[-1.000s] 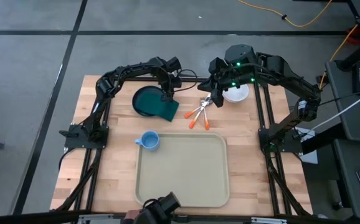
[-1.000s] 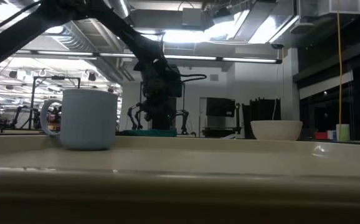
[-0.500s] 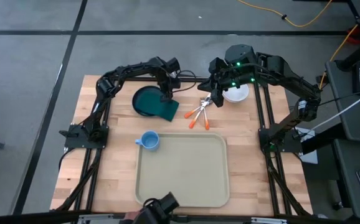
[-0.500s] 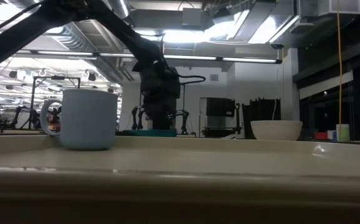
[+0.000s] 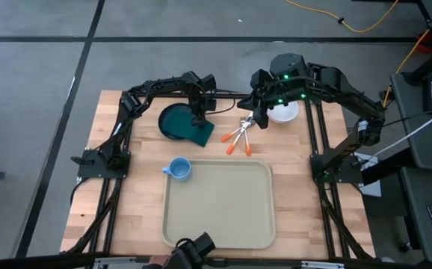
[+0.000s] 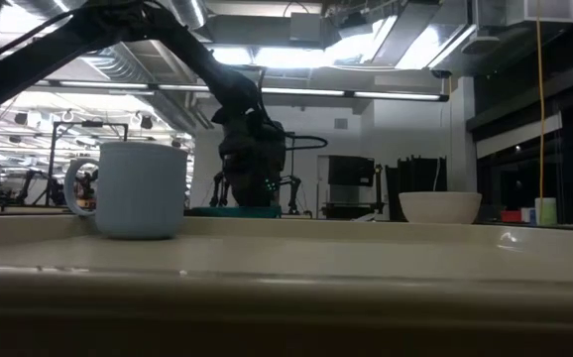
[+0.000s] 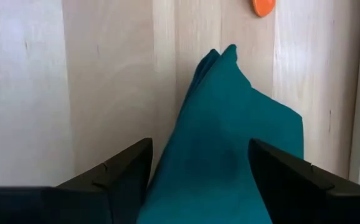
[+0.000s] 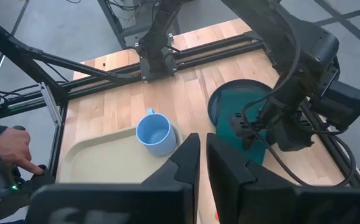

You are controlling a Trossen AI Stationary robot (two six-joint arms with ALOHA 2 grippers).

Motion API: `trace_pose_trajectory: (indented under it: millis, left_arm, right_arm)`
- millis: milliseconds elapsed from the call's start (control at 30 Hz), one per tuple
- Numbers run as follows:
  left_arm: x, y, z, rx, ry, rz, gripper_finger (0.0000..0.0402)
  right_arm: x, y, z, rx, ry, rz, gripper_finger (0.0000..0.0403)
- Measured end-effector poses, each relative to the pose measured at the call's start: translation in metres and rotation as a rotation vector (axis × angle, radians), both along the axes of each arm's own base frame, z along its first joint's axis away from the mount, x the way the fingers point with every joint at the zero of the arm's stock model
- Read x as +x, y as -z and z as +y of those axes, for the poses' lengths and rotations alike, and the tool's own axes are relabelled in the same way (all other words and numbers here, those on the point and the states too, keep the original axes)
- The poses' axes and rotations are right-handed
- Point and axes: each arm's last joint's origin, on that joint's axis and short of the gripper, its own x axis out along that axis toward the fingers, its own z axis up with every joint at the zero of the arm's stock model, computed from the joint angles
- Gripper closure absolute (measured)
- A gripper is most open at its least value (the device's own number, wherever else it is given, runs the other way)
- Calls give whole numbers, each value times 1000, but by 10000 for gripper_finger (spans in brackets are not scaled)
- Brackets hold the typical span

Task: Set up tray
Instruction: Put the dark green napkin on the right of the light brown serving tray

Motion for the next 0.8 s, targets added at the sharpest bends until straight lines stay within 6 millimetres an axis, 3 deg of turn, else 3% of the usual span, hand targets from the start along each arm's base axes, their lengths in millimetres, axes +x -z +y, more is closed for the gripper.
trace_pose_trajectory:
  millis: [367,500,600,800]
  left_arm:
    - [2,0,-6,-9,31,5,142]
    - [6,0,-11,-4,62,-1,162]
    - [9,0,-15,6,94,-8,208]
    - [10,1,-15,51,119,17,380]
  right_arm:
    - [0,0,0,-3,-2,0,368]
    - [0,0,0,-4,-3,-1,368]
    - [0,0,0,-6,-4,0,368]
    - [0,0,0,-20,-13,0,368]
